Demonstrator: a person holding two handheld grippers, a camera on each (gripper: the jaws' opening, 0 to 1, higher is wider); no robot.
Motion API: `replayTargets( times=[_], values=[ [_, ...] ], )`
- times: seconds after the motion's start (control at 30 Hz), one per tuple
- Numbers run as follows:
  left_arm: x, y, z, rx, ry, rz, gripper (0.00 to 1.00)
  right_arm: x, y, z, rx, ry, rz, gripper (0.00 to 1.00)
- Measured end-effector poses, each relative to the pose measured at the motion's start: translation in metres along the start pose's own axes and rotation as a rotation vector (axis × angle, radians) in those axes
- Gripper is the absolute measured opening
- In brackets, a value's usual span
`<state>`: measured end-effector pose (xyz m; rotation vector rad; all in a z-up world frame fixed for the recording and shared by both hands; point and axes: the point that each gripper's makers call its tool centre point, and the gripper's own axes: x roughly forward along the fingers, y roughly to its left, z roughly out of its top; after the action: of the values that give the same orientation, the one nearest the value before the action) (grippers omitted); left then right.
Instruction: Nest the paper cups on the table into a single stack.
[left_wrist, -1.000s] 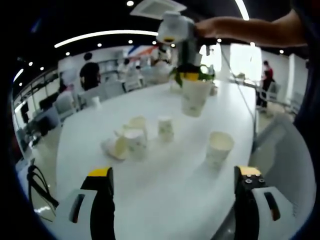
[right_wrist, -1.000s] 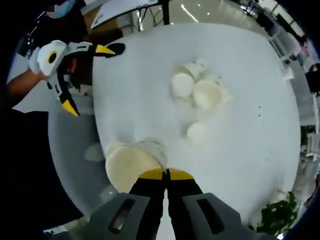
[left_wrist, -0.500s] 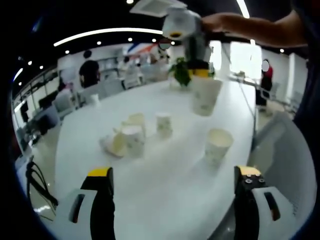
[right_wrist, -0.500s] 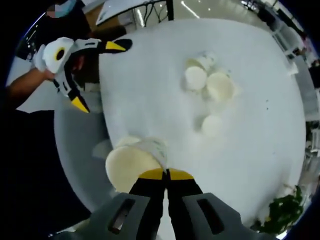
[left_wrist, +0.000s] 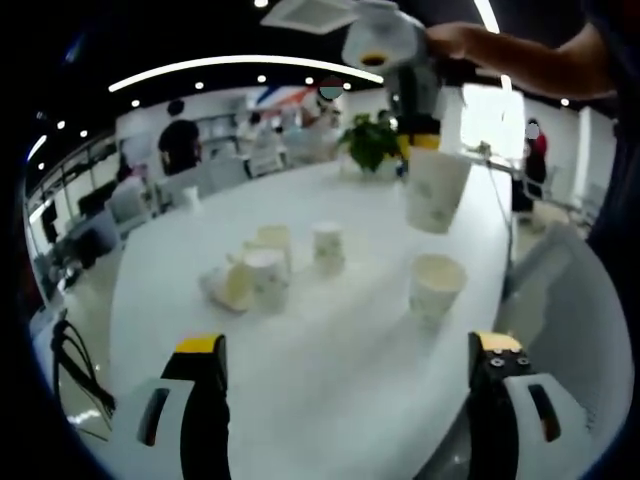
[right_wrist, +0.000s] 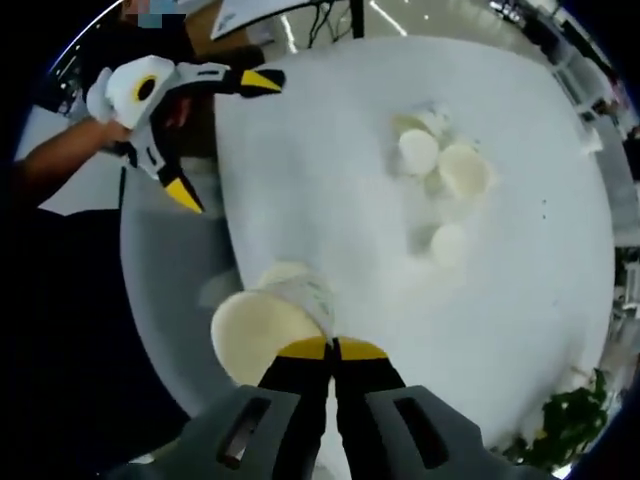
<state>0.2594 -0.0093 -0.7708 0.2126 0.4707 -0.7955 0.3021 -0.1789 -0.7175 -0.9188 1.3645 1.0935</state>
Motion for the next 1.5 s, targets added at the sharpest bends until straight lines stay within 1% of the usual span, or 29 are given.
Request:
replayTargets(
  times=[0.17,0.5,0.7,0.9,1.1,1.37,1.5],
  values=[
    [0.001,-0.001,-0.002,-0.002,0.003,0.0,0.98,-0.006,0.015,-0.002,-0.008,0.002,0.014,0.0],
    [0.002,-0.003,-0.003,-0.001,0.004,-0.007,0.98,-0.007,0.024,-0.007,-0.021,0.007,0.03,0.0],
    [0.002,-0.003,-0.003,-0.001,0.0,-0.007,0.98,-0.008,0.026,-0.01,-0.017,0.011,0.026,0.0],
    [0.001,-0.003,-0.006,-0.002,0.007,-0.01,0.98,-0.006,0.029,-0.009,-0.014,0.011,0.027,0.0],
    [0.001,-0.004,-0.005,-0.001,0.005,-0.012,0.98,-0.004,0.029,-0.009,-0.013,0.01,0.026,0.0],
    [0.001,-0.005,-0.005,0.001,0.008,-0.015,0.98,0.006,0.028,-0.012,-0.003,0.03,0.015,0.0],
    [0.0,-0.005,-0.006,0.005,0.009,-0.016,0.98,0.011,0.028,-0.014,0.009,0.029,0.02,0.0]
  ],
)
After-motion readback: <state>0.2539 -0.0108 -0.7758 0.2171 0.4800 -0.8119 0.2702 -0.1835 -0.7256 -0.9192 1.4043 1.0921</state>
